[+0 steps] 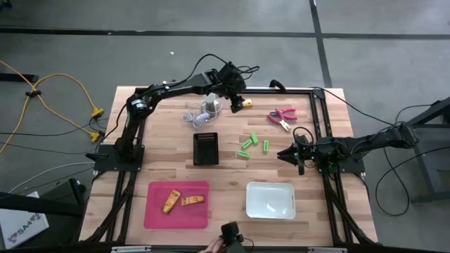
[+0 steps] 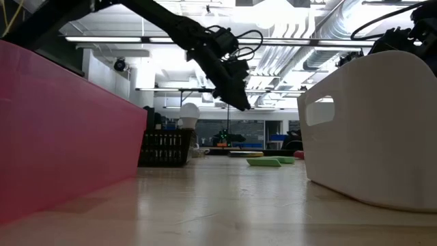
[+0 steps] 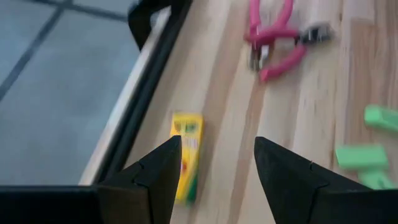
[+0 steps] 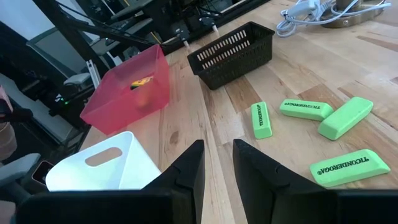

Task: Pick & Place School Supplies
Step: Put the yellow crayon box into the pink bin

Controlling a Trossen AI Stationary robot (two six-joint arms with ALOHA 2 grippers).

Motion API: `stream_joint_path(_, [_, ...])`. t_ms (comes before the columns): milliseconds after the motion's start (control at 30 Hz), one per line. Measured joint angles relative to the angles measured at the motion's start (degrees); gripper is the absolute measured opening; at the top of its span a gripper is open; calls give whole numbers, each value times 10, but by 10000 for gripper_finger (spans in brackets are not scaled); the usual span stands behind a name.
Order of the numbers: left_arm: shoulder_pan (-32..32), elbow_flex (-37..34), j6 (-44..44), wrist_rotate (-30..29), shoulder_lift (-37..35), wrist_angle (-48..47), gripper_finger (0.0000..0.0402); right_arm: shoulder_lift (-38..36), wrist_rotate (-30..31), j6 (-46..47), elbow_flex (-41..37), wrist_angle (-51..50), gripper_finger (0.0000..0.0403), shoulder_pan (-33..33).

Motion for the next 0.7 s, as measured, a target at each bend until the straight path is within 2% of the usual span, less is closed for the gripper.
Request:
stream_joint_path(267, [20,62,-8,26,41,-18,198,1,-2,0,0,0,72,0])
stream_joint_path(700, [13,62,-12,21,64,-64,198,1,-2,0,0,0,72,0])
